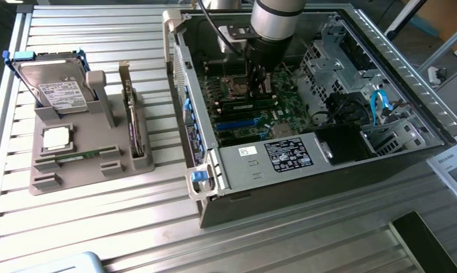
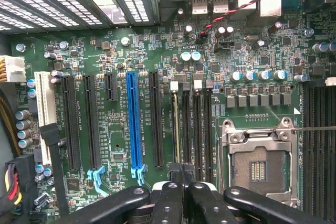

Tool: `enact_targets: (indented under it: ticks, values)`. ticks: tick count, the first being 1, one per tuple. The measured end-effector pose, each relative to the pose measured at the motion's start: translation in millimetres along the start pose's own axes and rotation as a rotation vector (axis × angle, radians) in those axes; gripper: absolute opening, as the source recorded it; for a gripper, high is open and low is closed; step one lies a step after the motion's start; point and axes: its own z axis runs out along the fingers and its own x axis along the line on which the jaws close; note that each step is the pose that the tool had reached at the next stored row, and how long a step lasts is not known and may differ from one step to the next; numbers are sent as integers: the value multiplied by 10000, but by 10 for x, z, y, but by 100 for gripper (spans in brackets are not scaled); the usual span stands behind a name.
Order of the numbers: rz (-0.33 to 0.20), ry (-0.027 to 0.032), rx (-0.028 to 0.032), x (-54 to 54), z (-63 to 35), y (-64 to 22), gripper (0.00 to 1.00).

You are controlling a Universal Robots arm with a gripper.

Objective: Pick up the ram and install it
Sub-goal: 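Press down the ram until it locks into place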

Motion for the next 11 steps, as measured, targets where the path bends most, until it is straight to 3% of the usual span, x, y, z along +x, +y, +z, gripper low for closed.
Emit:
enact_targets:
  ticks: [11]
  values:
    - [1, -2, 12, -1, 54, 2, 11]
